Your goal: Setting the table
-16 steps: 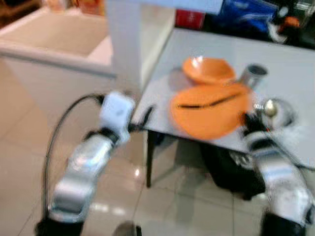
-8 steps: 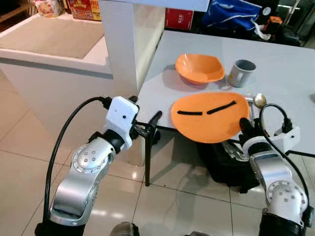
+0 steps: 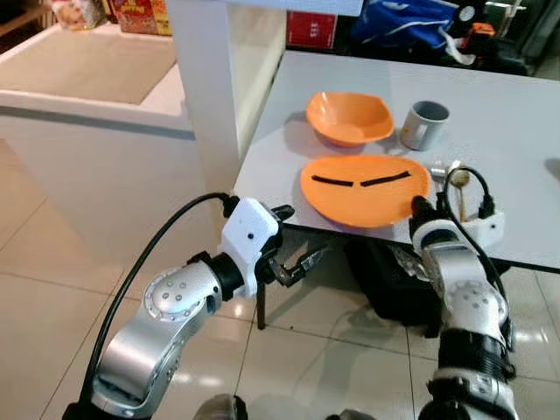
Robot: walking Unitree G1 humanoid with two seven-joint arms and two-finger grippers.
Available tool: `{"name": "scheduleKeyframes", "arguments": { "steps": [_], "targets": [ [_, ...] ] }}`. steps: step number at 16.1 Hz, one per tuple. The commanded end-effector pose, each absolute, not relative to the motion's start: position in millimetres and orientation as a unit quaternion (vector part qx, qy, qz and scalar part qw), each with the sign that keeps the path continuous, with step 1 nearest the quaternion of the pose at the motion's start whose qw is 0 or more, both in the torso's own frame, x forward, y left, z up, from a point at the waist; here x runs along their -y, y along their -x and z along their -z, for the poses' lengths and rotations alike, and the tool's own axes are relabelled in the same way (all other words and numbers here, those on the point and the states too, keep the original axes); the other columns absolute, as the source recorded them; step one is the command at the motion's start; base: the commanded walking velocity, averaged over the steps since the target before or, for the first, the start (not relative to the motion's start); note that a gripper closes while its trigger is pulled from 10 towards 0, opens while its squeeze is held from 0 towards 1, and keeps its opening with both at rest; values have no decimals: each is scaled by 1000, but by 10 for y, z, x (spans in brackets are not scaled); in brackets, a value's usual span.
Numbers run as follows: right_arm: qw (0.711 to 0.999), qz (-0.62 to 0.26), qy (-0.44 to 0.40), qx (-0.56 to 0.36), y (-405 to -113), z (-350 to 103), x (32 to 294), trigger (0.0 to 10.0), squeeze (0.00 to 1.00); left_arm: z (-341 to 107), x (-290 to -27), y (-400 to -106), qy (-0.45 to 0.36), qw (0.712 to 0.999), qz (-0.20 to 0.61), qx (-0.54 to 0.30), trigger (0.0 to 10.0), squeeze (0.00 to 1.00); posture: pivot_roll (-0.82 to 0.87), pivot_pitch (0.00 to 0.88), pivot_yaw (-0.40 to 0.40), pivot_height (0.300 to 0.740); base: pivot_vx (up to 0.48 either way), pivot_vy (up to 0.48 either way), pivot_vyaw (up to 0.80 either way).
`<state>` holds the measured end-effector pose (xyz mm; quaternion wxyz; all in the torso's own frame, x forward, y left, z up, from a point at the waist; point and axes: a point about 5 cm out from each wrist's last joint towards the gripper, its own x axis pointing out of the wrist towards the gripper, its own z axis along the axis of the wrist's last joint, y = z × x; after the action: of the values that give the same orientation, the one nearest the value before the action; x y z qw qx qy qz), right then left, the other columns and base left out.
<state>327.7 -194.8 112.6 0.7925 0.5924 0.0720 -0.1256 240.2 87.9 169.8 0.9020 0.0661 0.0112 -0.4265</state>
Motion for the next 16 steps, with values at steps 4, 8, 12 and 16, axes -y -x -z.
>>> {"name": "scheduleKeyframes", "arguments": {
  "steps": [4,8,12,16],
  "targets": [
    [803,133,-579,-57,-3424,-1090,1958,10000,1000,-1764,-898,-2449,-77,902,425,-8,10000,0,74,74,-9,740,0,0,0],
    [818,133,-555,-74,-3374,-968,1986,10000,1000,-1760,-905,-2434,-73,902,425,-11,10000,0,73,77,-8,740,0,0,0],
    [867,133,-471,-88,-3355,-949,2024,10000,1000,-1761,-890,-2439,-72,901,429,-12,10000,0,63,74,-2,740,0,0,0],
    [923,81,-352,-130,-3415,-959,1887,10000,0,-1757,-876,-2443,-73,899,432,-15,10000,0,57,68,3,740,0,0,0]
  ]
}}
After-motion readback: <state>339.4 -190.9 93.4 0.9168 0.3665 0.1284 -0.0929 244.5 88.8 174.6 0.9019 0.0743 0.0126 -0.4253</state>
